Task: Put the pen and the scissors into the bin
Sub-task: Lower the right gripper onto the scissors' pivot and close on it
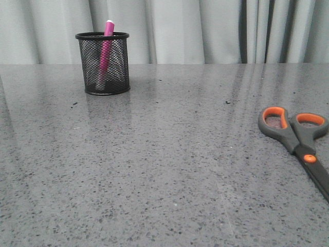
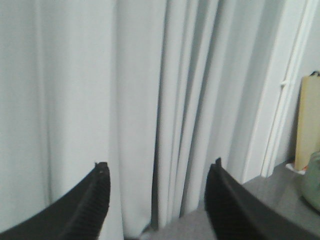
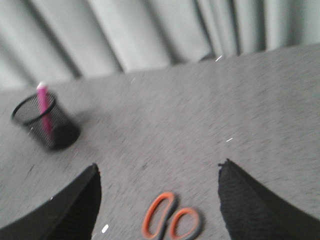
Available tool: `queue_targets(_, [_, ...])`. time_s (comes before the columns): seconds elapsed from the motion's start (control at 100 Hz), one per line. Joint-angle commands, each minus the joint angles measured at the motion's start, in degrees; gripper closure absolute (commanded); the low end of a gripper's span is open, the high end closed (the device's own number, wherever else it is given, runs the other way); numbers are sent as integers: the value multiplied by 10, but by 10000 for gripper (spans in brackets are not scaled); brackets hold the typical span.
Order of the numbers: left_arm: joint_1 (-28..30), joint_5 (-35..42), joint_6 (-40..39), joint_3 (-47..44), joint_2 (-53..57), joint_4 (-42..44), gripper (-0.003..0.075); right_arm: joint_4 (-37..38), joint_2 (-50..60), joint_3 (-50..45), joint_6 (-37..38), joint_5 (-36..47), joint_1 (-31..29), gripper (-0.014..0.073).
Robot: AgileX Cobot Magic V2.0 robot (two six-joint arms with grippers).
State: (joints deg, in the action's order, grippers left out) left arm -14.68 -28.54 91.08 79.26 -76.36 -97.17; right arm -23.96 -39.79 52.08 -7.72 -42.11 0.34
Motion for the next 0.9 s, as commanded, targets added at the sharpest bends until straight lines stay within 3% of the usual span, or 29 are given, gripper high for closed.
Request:
queue_targets(0.0, [-11,-13,1,18,61,0,345,-61,-86,79,-48,-53,18,145])
queue_targets(0.18, [-11,-8,-2,17,117,15,345,-22,-214,131,-17,-137,100,174])
queue_targets(0.37, [-11,-8,-36,17,141,32,345,178,-304,131,177,-212,224,174])
queue_targets(0.44, [-11,-8,-44,14,144,35,345,218,-332,131,226,-242,263,174])
queue_targets(0.58, [-11,-10,-48,2,150,35,345,221,-374,128,271,-233,302,173])
queue_targets(0.889, [-11,-16,-50,-42,186,42,345,223,-412,70,313,-157,302,172])
